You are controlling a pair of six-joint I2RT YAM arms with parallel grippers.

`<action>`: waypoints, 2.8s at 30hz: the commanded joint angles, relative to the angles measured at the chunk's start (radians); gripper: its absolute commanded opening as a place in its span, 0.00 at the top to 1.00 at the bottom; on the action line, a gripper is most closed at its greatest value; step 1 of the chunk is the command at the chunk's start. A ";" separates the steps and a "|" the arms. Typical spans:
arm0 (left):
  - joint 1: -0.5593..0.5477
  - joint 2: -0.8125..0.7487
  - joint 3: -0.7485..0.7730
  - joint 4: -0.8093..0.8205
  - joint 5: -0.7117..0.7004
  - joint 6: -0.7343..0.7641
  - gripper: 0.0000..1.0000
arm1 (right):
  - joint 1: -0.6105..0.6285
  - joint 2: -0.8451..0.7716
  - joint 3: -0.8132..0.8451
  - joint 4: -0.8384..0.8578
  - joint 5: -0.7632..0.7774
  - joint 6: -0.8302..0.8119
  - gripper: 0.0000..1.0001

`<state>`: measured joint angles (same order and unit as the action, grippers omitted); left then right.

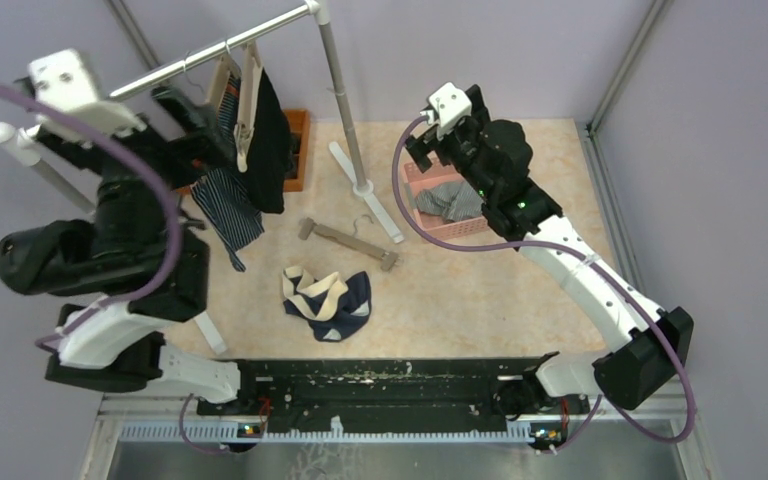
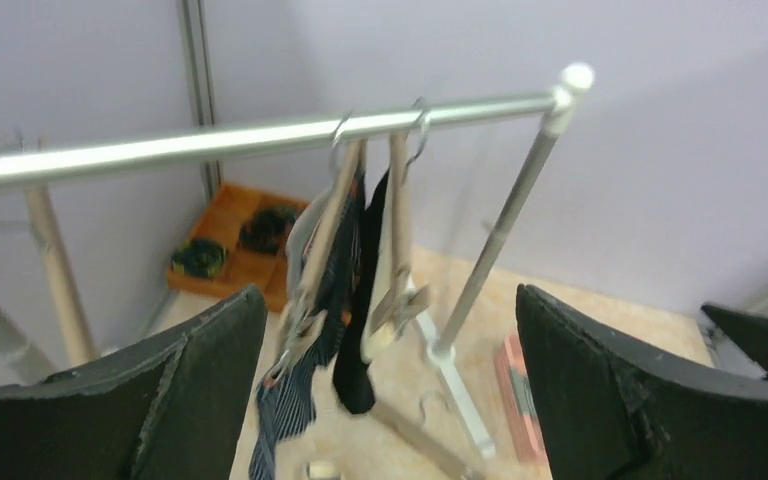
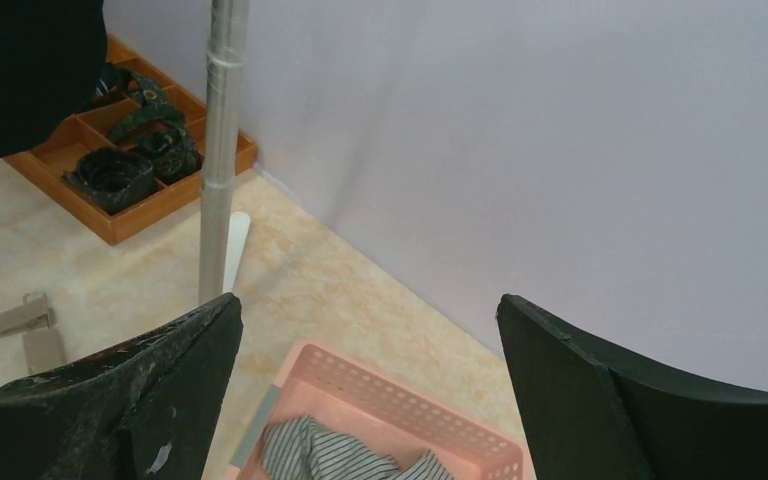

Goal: Remove the underwear clipped to the hanger

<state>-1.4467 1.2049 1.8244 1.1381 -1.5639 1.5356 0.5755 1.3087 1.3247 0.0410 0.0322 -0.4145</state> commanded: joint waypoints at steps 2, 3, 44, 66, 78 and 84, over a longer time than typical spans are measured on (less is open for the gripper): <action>-0.009 0.299 0.338 -0.407 0.169 -0.062 0.01 | 0.003 -0.005 0.054 0.048 -0.043 0.028 0.01; -0.011 0.343 0.405 -0.518 0.241 -0.129 0.01 | 0.003 -0.007 0.053 0.049 -0.043 0.029 0.01; 0.155 -0.082 -0.158 -0.898 1.447 -0.494 0.01 | 0.175 -0.018 0.048 0.090 -0.189 0.076 0.01; 1.088 0.222 0.284 -1.172 2.047 -1.678 0.01 | 0.202 -0.099 -0.058 0.037 -0.040 0.094 0.01; 1.088 0.132 0.479 -1.896 1.472 -1.631 0.14 | 0.202 -0.066 -0.071 0.071 -0.073 0.113 0.01; 1.088 0.097 0.425 -2.054 1.284 -1.597 0.12 | 0.202 -0.046 -0.079 0.069 -0.067 0.112 0.01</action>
<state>-0.3637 1.3132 2.2898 -0.7315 -0.0711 -0.1028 0.7696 1.2560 1.2499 0.0643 -0.0288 -0.3168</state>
